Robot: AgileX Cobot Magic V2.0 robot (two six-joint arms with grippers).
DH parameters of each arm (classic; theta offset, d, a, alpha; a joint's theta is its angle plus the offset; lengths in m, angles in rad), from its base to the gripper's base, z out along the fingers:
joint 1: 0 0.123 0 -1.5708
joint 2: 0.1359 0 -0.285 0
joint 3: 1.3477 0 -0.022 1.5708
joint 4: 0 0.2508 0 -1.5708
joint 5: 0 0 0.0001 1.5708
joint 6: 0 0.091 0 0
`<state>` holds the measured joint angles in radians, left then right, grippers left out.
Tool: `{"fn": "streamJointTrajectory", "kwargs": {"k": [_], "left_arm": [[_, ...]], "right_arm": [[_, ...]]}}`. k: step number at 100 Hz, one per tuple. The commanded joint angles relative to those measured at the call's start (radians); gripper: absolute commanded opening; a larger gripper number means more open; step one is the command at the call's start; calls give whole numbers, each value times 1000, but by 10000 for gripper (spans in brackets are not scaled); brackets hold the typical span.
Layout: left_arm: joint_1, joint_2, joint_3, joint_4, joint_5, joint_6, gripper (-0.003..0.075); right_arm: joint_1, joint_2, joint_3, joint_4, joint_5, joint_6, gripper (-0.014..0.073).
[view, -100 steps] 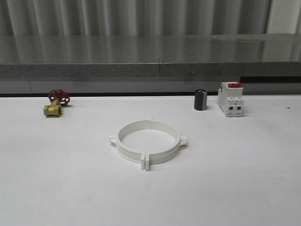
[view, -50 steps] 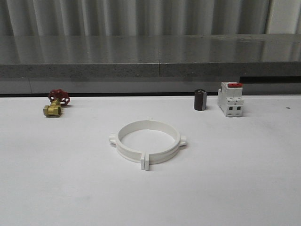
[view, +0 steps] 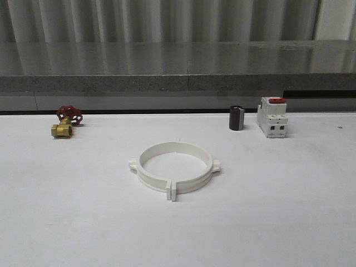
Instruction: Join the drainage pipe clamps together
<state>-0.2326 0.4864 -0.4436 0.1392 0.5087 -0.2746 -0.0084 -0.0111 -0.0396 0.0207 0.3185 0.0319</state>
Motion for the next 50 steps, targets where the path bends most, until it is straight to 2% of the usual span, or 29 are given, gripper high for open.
{"fn": "streamJointTrajectory", "kwargs": {"k": [1,20,50], "left_arm": [[2,4,-27,5,-63,-1,-20],[2,4,-27,5,-63,-1,-20],[2,4,-27,5,-63,-1,-20]], "right_arm": [[-6,-19,3,8,-134,-14,-67],[-6,-19,52,8,-216,-13,-67],[-6,-19,52,8,-225,-13,-67]]}}
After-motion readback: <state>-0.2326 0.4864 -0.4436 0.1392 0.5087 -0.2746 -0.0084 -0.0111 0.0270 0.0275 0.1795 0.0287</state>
